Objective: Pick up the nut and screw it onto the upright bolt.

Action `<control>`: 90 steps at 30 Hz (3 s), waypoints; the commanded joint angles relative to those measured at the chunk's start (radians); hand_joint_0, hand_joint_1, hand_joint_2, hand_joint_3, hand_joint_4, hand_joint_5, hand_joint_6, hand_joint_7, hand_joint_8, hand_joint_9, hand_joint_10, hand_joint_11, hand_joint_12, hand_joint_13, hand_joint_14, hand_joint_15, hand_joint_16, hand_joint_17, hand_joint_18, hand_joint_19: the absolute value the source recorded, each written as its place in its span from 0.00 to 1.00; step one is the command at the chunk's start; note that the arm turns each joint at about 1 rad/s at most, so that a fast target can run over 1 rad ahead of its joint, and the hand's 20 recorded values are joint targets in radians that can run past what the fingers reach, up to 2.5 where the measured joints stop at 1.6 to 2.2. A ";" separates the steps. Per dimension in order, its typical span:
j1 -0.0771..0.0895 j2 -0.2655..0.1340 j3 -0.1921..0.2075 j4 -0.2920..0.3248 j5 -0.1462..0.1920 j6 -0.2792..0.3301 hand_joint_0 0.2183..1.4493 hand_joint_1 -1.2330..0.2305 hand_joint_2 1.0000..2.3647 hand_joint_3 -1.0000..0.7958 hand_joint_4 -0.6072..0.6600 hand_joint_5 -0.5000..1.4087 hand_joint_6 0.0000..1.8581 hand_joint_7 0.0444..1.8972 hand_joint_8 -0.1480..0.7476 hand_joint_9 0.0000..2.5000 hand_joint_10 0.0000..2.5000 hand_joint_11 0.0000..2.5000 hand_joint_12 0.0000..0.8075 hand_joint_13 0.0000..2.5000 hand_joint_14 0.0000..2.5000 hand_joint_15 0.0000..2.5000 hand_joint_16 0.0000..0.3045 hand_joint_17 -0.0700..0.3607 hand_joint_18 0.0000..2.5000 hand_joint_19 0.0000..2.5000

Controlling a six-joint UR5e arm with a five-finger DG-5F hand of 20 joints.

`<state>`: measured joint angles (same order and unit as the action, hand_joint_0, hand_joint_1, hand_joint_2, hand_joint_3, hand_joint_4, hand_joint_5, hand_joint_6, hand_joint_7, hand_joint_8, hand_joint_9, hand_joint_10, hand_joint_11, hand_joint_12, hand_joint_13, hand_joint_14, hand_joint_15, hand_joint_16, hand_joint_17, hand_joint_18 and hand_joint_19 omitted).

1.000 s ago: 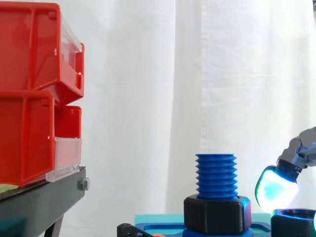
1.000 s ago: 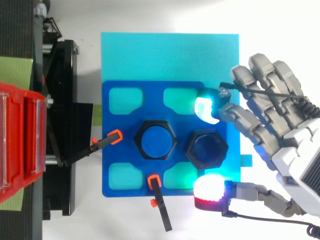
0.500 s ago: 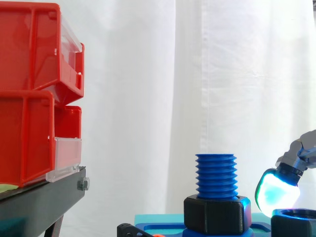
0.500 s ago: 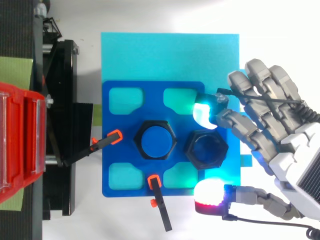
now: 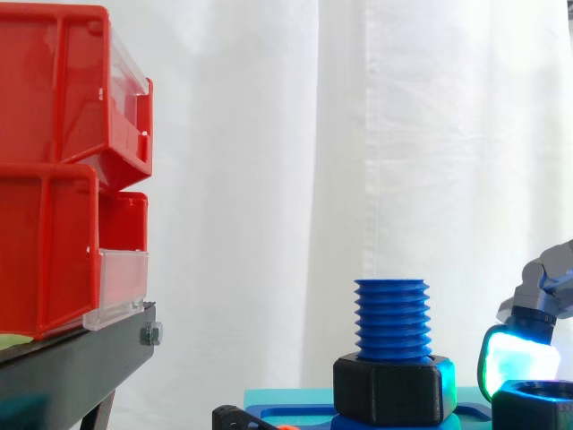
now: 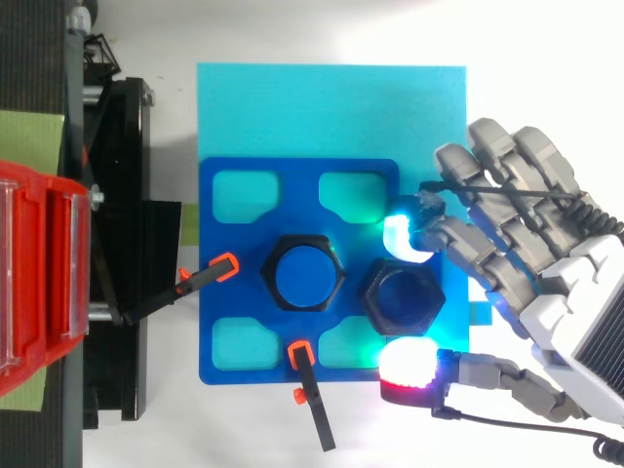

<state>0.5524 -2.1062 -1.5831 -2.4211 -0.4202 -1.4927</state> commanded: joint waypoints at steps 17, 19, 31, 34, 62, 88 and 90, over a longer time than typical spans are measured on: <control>-0.015 0.003 0.034 -0.062 -0.012 0.043 0.24 0.41 0.00 0.28 0.67 0.17 0.27 0.62 0.48 0.14 0.00 0.00 0.43 0.10 0.00 0.00 0.18 0.44 0.08 0.00; -0.019 0.012 0.052 -0.111 -0.011 0.069 0.24 0.41 0.00 0.28 0.67 0.17 0.27 0.62 0.48 0.14 0.00 0.00 0.43 0.10 0.00 0.00 0.18 0.44 0.08 0.00; -0.055 0.109 0.193 -0.573 -0.019 0.239 0.24 0.41 0.00 0.28 0.68 0.17 0.27 0.62 0.48 0.14 0.00 0.00 0.43 0.10 0.00 0.00 0.18 0.44 0.08 0.00; -0.063 0.112 0.216 -0.616 -0.019 0.258 0.24 0.42 0.00 0.28 0.67 0.17 0.27 0.62 0.48 0.14 0.00 0.00 0.43 0.11 0.00 0.00 0.18 0.44 0.09 0.00; -0.213 0.014 0.318 -0.454 -0.417 0.206 0.24 0.42 0.00 0.28 0.68 0.17 0.27 0.62 0.48 0.14 0.00 0.00 0.43 0.11 0.00 0.00 0.18 0.44 0.09 0.00; -0.213 -0.012 0.275 -0.381 -0.456 0.169 0.24 0.42 0.00 0.28 0.67 0.17 0.27 0.62 0.48 0.15 0.00 0.00 0.43 0.12 0.00 0.00 0.18 0.44 0.10 0.00; -0.213 -0.012 0.276 -0.381 -0.456 0.169 0.24 0.42 0.00 0.28 0.67 0.17 0.27 0.62 0.48 0.15 0.00 0.00 0.43 0.12 0.00 0.00 0.18 0.44 0.10 0.00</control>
<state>0.3386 -2.1184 -1.3058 -2.8089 -0.8762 -1.3236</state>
